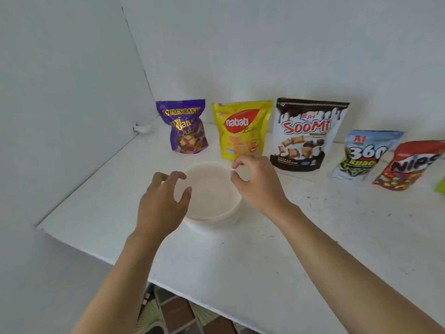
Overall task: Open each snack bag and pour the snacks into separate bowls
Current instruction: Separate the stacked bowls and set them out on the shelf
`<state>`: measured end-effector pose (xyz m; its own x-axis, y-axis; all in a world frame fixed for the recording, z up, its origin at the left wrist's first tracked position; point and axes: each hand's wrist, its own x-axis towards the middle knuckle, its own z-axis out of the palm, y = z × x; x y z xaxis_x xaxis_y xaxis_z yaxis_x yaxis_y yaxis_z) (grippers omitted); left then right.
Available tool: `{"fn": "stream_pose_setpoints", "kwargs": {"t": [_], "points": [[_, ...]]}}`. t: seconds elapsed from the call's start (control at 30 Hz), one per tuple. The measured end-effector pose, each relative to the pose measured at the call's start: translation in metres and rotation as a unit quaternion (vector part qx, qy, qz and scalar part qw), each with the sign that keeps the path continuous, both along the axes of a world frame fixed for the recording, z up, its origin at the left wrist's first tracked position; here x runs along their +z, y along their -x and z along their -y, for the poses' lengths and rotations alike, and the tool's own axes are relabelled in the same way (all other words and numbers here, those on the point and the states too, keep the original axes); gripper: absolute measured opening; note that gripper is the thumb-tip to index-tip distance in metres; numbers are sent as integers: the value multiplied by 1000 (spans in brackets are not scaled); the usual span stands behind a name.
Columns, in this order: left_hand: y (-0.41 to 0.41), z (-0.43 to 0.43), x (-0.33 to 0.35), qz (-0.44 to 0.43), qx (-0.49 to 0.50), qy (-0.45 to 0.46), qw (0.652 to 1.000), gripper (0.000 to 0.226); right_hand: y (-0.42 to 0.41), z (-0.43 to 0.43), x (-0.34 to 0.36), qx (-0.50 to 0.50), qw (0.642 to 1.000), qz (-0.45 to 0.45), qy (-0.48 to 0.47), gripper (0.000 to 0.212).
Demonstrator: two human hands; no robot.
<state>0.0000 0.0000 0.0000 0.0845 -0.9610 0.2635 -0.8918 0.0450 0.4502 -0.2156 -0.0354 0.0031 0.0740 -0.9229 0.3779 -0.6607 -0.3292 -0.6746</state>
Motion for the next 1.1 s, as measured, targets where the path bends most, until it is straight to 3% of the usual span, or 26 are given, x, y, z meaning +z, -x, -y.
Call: {"fn": "stream_pose_setpoints", "kwargs": {"t": [0.13, 0.27, 0.43, 0.73, 0.97, 1.1], "points": [[-5, 6, -13, -26, -1, -32, 999, 48, -16, 5, -22, -20, 995, -41, -91, 28], [-11, 12, -21, -45, -2, -13, 999, 61, -22, 1, -43, -38, 993, 3, -113, 28], [-15, 11, -29, -49, -9, -25, 998, 64, -25, -2, -42, -60, 992, -13, -109, 39], [-25, 16, -12, -12, -30, -121, 992, 70, -20, 0, -15, -28, 977, -37, -208, 53], [-17, 25, 30, 0, -52, -77, 996, 68, 1, 6, 19, -43, 992, 15, -117, 49], [5, 33, 63, -58, -115, -5, 992, 64, 30, -1, 47, -56, 992, 95, -56, 42]]}}
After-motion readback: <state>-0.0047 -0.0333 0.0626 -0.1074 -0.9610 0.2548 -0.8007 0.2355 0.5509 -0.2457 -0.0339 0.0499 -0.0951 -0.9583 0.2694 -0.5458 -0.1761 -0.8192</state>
